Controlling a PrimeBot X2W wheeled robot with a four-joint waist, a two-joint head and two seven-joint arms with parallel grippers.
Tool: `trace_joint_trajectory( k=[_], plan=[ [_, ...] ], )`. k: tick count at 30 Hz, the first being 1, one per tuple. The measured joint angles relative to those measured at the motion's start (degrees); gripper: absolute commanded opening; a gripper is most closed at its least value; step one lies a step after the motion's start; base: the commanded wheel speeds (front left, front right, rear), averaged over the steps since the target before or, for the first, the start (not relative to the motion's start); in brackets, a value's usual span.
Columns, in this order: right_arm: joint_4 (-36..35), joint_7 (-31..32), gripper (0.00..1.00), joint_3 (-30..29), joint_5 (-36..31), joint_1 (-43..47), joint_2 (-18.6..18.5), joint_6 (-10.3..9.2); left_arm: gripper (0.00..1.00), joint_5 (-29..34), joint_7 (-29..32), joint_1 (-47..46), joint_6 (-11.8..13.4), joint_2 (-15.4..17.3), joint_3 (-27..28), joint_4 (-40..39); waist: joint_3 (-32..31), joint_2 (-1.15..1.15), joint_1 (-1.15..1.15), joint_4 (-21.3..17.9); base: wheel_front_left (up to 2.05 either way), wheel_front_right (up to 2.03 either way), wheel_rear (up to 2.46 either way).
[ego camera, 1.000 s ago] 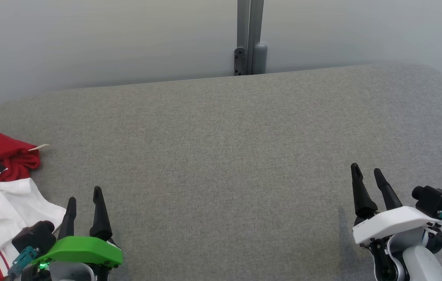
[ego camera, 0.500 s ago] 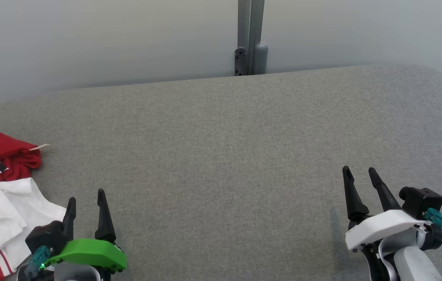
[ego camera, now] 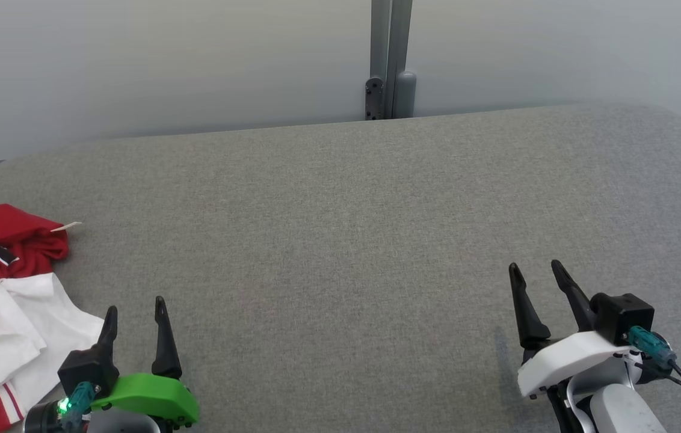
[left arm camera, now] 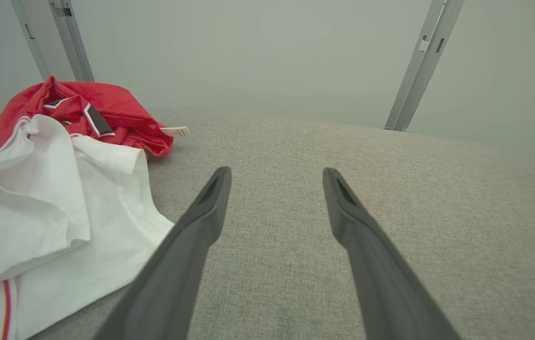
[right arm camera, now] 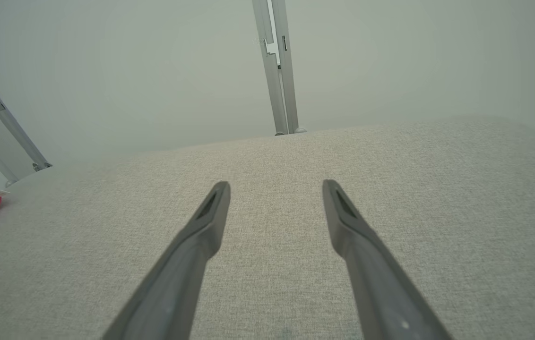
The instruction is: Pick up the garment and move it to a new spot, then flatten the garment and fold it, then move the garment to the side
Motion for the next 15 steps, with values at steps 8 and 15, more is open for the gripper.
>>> trace_joint_trajectory(
  k=[8,15],
  plan=[
    [0.26,-0.97,1.0,-0.55,-3.94,-0.01,0.23,0.01,1.0,3.19,-0.96,0.24,0.45,0.07,0.09,0.16,-0.22,0.0,0.0,-0.27,0.0,0.0,0.0],
    [0.21,-1.74,1.0,-1.14,-6.8,-0.03,0.41,0.09,1.0,5.34,-1.71,0.26,1.0,0.11,0.53,0.59,-0.23,0.0,0.0,-0.33,0.0,0.0,0.0]
  ],
)
